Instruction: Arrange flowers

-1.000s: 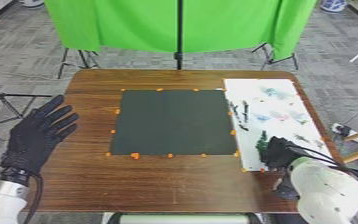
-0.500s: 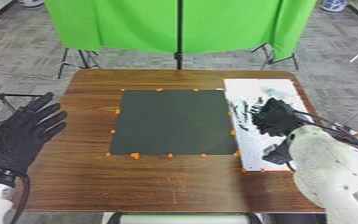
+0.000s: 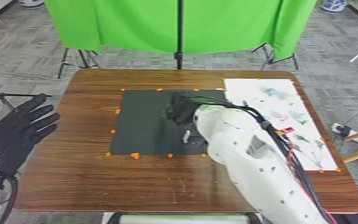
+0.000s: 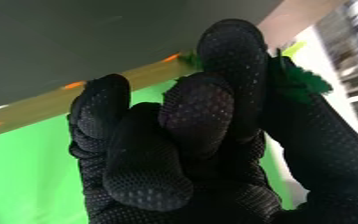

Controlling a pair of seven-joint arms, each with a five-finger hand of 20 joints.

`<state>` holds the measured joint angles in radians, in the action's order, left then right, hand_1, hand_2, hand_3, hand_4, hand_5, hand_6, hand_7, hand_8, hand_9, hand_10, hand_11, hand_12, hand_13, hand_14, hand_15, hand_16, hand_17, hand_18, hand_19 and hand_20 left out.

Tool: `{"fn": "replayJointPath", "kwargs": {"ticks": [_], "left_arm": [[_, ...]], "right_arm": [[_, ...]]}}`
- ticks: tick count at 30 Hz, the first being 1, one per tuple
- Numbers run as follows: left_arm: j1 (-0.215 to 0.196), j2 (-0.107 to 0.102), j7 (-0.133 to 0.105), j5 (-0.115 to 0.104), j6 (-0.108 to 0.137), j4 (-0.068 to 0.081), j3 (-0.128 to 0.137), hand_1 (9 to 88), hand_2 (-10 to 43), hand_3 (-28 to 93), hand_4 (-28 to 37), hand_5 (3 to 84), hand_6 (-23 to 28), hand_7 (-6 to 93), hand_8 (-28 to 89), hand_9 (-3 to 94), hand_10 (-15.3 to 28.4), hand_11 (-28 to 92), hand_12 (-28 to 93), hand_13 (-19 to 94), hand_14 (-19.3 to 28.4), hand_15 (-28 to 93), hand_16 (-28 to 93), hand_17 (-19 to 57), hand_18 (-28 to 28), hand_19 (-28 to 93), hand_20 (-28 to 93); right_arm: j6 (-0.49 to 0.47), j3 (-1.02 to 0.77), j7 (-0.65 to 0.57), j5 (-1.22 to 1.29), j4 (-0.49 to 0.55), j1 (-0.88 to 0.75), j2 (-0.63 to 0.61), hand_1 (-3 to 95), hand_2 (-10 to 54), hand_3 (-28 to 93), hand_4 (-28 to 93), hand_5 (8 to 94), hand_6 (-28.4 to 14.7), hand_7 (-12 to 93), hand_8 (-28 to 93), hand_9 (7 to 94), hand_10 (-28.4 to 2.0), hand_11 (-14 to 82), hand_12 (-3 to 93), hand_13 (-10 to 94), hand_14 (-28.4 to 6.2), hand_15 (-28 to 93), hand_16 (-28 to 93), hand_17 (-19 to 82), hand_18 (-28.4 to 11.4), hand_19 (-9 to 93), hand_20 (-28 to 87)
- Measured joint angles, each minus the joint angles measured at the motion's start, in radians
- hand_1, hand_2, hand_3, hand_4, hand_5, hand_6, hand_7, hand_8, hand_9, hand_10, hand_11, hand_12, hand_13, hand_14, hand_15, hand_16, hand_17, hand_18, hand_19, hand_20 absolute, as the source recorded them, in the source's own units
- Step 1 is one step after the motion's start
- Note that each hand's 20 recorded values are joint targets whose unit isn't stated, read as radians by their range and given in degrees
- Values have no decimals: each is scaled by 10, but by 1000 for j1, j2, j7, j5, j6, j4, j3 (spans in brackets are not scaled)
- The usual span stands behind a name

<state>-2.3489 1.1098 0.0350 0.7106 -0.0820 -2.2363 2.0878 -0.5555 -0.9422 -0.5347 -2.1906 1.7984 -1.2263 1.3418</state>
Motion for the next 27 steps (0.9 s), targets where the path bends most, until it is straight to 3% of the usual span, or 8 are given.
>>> {"fn": "replayJointPath", "kwargs": {"ticks": [6,12,21,27], "left_arm": [[-31,9,-4,-2,13,-6,0,237,-43,693,-283,271,21,204,-115,229,107,223,158,169,132,335,-10,-114,187,404,78],[-38,9,1,-8,12,-6,-3,236,-44,695,-283,270,21,205,-115,228,107,223,159,169,131,335,-10,-114,187,404,77],[1,-18,49,-16,-8,10,-28,237,-44,693,-283,269,21,206,-115,226,105,222,159,168,131,335,-11,-114,187,401,77],[55,-46,95,-18,-25,31,-52,237,-44,693,-283,268,21,206,-115,225,105,222,160,167,131,335,-10,-114,187,401,78]], "right_arm": [[-61,82,-2,-111,-115,54,127,310,7,903,-168,881,-1,568,-94,937,-83,563,252,890,-60,795,309,459,-201,932,257],[-68,152,-43,-161,-176,38,173,313,7,900,-176,881,4,563,-95,937,-81,564,245,894,-58,792,308,465,-202,932,260],[-58,173,-77,-195,-184,-52,207,314,16,886,-191,883,9,555,-98,937,-81,564,242,896,-59,789,311,466,-203,932,263],[90,192,-45,-241,-223,-69,226,318,14,887,-201,883,9,550,-98,937,-80,563,243,895,-59,788,314,463,-201,932,262]]}}
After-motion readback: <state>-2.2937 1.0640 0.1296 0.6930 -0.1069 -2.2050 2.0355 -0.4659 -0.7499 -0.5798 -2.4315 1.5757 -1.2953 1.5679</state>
